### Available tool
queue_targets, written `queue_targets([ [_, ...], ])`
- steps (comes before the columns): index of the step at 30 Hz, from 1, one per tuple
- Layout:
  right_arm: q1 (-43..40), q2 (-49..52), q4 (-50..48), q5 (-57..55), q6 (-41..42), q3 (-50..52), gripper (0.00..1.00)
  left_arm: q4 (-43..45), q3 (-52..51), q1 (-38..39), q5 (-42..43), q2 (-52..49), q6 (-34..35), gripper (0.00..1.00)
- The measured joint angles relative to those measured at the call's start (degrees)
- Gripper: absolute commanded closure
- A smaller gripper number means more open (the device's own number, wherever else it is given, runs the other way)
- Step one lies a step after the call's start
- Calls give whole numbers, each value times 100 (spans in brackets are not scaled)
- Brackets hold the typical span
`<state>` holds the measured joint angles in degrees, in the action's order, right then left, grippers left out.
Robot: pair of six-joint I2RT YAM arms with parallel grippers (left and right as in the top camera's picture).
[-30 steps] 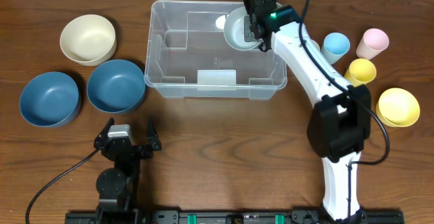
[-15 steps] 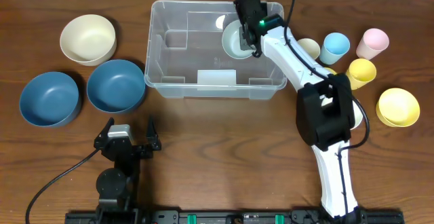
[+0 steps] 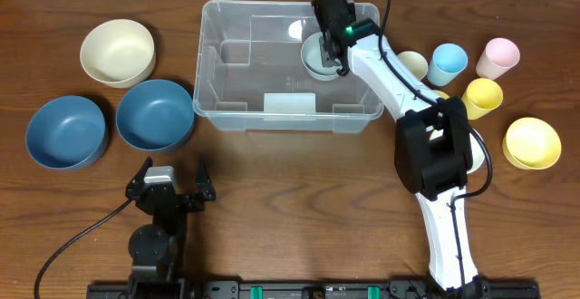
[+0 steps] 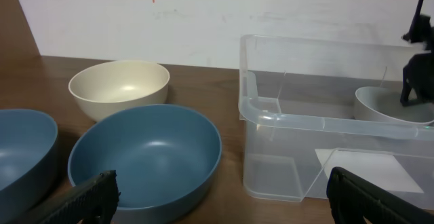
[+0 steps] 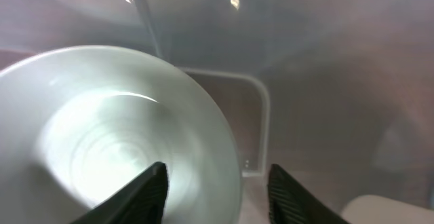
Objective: Pack container
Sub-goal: 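Open the right gripper and withdraw it from the bin, then grasp the rim of the white bowl stack with the right gripper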
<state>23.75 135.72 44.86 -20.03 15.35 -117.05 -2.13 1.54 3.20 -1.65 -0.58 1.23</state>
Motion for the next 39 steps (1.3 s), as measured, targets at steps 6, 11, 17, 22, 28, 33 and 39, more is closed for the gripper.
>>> queue_targets([
  [6, 66, 2, 743, -9, -85, -1137, 40, 2, 0, 0, -2, 0, 0, 2],
  [11, 267, 2, 1971, 144, -146, -2507, 27, 2, 0, 0, 0, 0, 2, 2],
  [17, 376, 2, 3836, 358, 186, -4044, 24, 2, 0, 0, -2, 0, 2, 2],
  [22, 50, -15, 5206, 525, 750, -5058, 16, 0, 0, 0, 0, 0, 0, 2],
  [28, -782, -212, 5224, 1532, 863, -5193, 17, 0, 0, 0, -2, 0, 0, 2],
  [33, -1143, -828, 5219, 1969, 881, -4765, 17, 0, 0, 0, -2, 0, 0, 2],
  [39, -1377, -2505, 5206, 1703, 960, -3047, 15, 0, 0, 0, -2, 0, 0, 2],
])
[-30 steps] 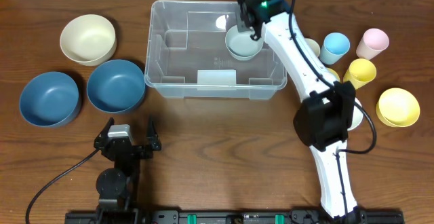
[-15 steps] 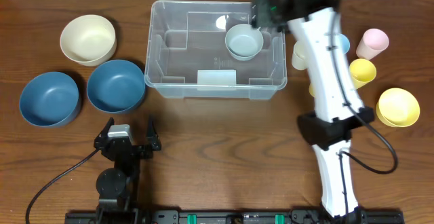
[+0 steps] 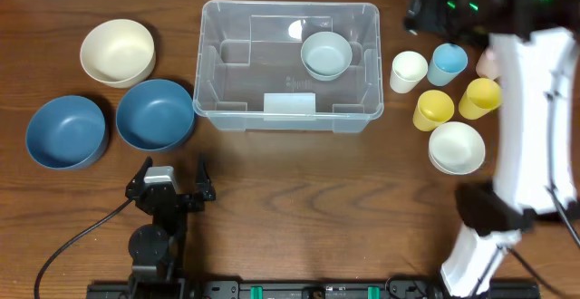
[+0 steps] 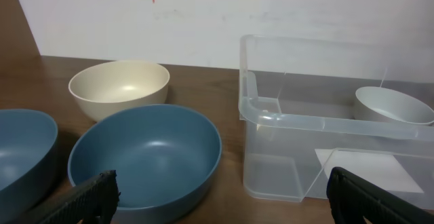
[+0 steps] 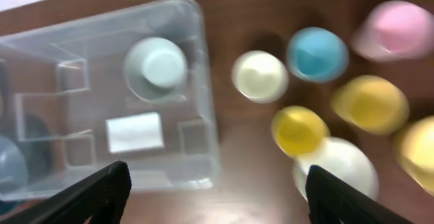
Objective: Pack container
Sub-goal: 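Grasp the rim of the white bowl stack with the right gripper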
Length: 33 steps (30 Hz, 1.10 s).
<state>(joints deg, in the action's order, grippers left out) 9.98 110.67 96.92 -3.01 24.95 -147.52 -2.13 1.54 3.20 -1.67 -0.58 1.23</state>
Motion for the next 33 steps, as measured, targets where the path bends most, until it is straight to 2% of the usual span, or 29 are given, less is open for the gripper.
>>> queue_targets([
  [8, -748, -2004, -131, -831, 1088, 3377, 15, -2, 0, 0, 2, 0, -2, 2],
  [17, -1633, -2258, -1965, -769, 1755, 6824, 18, -2, 0, 0, 2, 0, 0, 2],
  [24, -2356, -2258, -3265, -404, 1829, 8126, 22, 0, 0, 0, 0, 0, 0, 2],
  [33, -2400, -2273, -4347, -389, 1827, 8985, 34, 0, 0, 0, 2, 0, 0, 2],
])
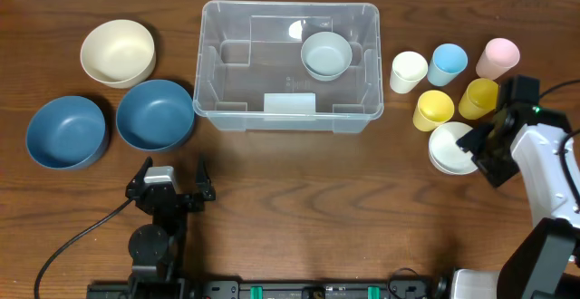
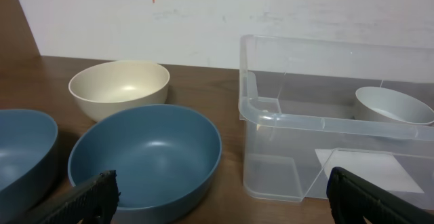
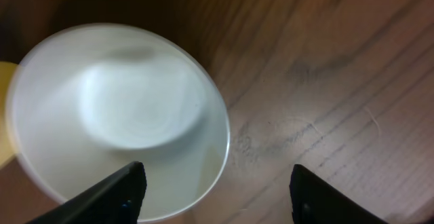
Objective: Pack container
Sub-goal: 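Grasp the rim of the white bowl stack with the right gripper, then carry the white bowl into the bin and nest it on the first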
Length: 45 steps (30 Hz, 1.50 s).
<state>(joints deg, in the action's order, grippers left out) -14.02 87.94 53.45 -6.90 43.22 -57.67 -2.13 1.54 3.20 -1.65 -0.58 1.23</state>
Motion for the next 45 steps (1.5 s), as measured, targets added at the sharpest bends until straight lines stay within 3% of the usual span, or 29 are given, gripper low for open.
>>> queue_targets([
  [3, 0, 0, -367, 0, 0, 369, 38, 0, 0, 0, -2, 0, 0, 2],
  [11, -2, 0, -1054, 2, -66, 990, 61, 0, 0, 0, -2, 0, 0, 2],
  [20, -2, -13, -1325, -4, -166, 1344, 98, 0, 0, 0, -2, 0, 0, 2],
  [30, 424, -225, -1379, 407, -358, 1434, 99, 0, 0, 0, -2, 0, 0, 2],
  [45, 4094, -208, -1231, 1019, -726, 1397, 99, 0, 0, 0, -2, 0, 0, 2],
])
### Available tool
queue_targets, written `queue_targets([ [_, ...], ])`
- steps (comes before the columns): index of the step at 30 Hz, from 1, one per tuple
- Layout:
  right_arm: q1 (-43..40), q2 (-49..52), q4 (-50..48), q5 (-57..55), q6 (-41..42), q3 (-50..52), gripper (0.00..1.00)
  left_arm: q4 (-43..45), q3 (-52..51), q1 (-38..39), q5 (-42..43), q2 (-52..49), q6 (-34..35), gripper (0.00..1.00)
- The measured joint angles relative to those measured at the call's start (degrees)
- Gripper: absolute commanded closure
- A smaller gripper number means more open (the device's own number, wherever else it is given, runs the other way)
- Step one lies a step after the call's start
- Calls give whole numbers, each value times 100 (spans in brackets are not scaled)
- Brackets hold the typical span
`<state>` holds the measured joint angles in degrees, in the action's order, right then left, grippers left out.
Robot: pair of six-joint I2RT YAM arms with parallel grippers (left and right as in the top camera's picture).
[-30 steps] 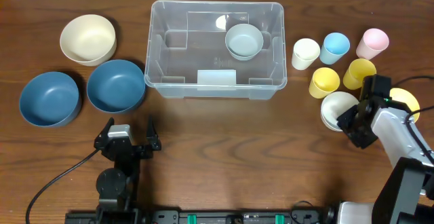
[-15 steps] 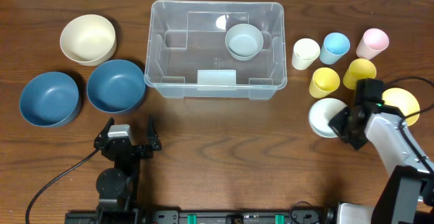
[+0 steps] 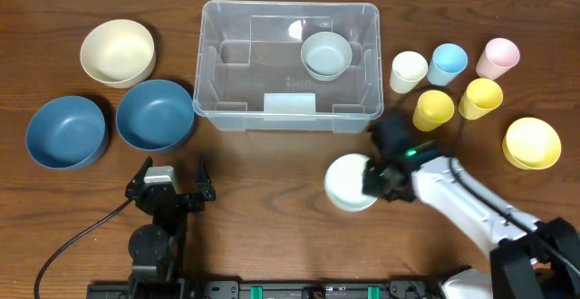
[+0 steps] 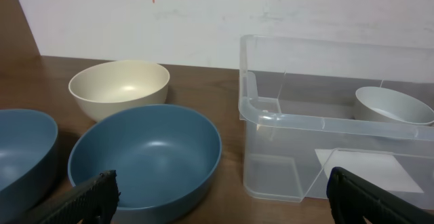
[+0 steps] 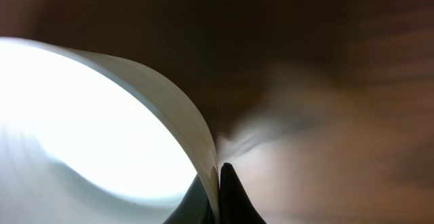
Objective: Pack container
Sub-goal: 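Carry the white bowl into the bin and nest it on the first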
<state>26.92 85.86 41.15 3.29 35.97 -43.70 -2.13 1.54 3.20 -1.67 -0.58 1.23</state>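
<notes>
A clear plastic container [image 3: 210, 109] stands at the table's back middle with a pale grey bowl [image 3: 326, 54] inside, also seen in the left wrist view as the grey bowl [image 4: 393, 106]. My right gripper [image 3: 373, 179] is shut on the rim of a white bowl [image 3: 349, 183], in front of the container's right corner. Up close, its fingers pinch the white bowl's [image 5: 102, 129] rim at the right gripper [image 5: 218, 180]. My left gripper [image 3: 169, 193] rests open near the front edge; its left gripper [image 4: 220, 210] fingertips frame the view with nothing between.
A cream bowl [image 3: 116, 52] and two blue bowls [image 3: 155, 115] [image 3: 65, 132] sit left of the container. To its right stand cream [image 3: 409, 71], blue [image 3: 449, 63], pink [image 3: 498, 57] and two yellow cups [image 3: 433, 110] [image 3: 481, 98], plus a yellow bowl [image 3: 532, 142].
My right gripper was open over the white bowl by the yellow cups. Now it is shut on that bowl's rim, and both are further left, in front of the container.
First my right gripper was inside the container at the grey bowl. Then it was up over the cups, the grey bowl left in the container. Later it stood open at the white bowl on the right. Now it grips that bowl near the container. The left arm stayed still.
</notes>
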Motion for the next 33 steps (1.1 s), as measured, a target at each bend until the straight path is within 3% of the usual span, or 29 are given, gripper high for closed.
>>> queue_targets([
  [8, 1215, 118, 940, -15, -50, -702, 99, 2, 0, 0, 0, 0, 0, 2],
  [13, 1491, 157, 2026, -256, -216, -2302, 99, 0, 0, 0, 0, 0, 0, 2],
  [19, 1582, 160, 2636, -817, -437, -4181, 99, 2, 0, 0, 0, 0, 0, 2],
  [23, 1547, 157, 2175, -1805, -391, -4935, 99, -2, 0, 0, 2, 0, 0, 2],
  [33, 715, 308, 11, -3053, -354, -5101, 99, 0, 0, 0, 2, 0, 0, 2],
])
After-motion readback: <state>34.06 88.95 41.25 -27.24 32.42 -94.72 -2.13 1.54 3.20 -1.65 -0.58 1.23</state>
